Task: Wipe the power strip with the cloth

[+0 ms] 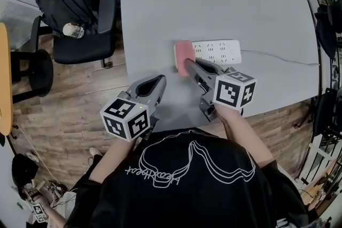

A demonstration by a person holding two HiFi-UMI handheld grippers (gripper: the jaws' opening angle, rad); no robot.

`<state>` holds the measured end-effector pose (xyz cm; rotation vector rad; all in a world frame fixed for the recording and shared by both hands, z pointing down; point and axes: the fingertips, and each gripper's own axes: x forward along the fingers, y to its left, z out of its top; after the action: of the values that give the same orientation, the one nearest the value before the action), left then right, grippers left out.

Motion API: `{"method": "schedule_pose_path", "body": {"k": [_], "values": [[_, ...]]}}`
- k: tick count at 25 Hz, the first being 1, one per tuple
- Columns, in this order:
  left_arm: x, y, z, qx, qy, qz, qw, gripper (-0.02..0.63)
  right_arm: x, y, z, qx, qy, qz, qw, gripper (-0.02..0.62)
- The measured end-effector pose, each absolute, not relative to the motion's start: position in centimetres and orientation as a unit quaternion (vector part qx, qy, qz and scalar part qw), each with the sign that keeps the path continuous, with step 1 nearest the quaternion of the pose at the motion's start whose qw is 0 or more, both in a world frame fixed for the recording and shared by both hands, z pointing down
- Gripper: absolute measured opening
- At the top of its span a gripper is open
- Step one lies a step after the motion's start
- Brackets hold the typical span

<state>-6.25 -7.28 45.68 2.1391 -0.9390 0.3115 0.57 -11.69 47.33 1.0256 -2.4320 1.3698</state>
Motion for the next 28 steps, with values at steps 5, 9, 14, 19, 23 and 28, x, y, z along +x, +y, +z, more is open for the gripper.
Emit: {"method": "schedule_pose_path", "body": {"k": [5,9,14,19,23,28], "values": [[-6.5,-7.3,45.9,0.836,-0.373,0.120,0.385,0.012,0.2,-11.8,48.3,0.351,-0.811,0.457,0.101,0.032],[-6.9,-7.4,45.9,0.834,-0.376,0.115,0.387,0.012,0.1,-11.9,48.9,0.358,-0.808,0.454,0.112,0.032],[-7.2,-7.3,45.9,0.831,-0.380,0.110,0.391,0.012,0.2,-12.0,49.2,0.364,-0.805,0.453,0.121,0.032],[-7.1,-7.2,46.1,0.830,-0.378,0.110,0.395,0.012,0.5,-12.1,49.4,0.369,-0.803,0.453,0.122,0.032],[-6.3,-7.1,45.9,0.833,-0.371,0.110,0.396,0.012,1.2,-12.1,49.5,0.376,-0.800,0.452,0.122,0.032],[-5.9,-7.2,45.8,0.835,-0.368,0.110,0.395,0.012,2.1,-12.3,49.5,0.383,-0.796,0.452,0.122,0.032]]}}
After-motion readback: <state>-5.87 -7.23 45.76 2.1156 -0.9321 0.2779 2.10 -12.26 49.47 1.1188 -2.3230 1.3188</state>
